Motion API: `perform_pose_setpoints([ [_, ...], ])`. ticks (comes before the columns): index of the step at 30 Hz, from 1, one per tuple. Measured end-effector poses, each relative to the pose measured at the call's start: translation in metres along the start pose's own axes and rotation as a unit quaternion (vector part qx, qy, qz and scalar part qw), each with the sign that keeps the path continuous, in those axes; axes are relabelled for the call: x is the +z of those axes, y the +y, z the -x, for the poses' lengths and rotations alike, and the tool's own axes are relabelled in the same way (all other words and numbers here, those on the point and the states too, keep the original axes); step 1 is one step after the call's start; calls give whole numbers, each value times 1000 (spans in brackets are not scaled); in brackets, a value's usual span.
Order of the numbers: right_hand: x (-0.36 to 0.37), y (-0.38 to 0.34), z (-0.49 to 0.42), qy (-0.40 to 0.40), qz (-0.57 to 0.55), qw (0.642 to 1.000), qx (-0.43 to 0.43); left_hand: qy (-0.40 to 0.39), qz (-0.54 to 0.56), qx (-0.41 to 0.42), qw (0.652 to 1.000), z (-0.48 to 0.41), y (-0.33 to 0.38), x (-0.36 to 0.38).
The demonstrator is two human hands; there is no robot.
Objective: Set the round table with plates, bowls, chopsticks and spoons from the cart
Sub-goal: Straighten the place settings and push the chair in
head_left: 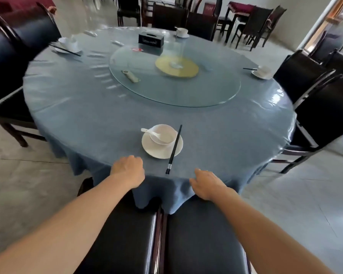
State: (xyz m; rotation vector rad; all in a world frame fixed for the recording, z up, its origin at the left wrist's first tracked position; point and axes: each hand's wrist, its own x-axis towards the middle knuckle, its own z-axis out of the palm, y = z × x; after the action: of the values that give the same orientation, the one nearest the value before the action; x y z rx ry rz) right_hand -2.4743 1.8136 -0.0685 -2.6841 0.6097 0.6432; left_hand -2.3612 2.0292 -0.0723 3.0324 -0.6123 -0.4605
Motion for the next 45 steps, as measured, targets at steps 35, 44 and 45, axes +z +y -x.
perform_pose_setpoints([
  [35,88,13,-166,320,39,946,24,154,-7,-69,986,-145,-62,120],
  [44,84,11,-167,305,55,950,27,168,-42,-67,983,-145,-61,117],
  [45,81,11,-167,296,63,953,27,169,-46,-66,982,-146,-61,116],
])
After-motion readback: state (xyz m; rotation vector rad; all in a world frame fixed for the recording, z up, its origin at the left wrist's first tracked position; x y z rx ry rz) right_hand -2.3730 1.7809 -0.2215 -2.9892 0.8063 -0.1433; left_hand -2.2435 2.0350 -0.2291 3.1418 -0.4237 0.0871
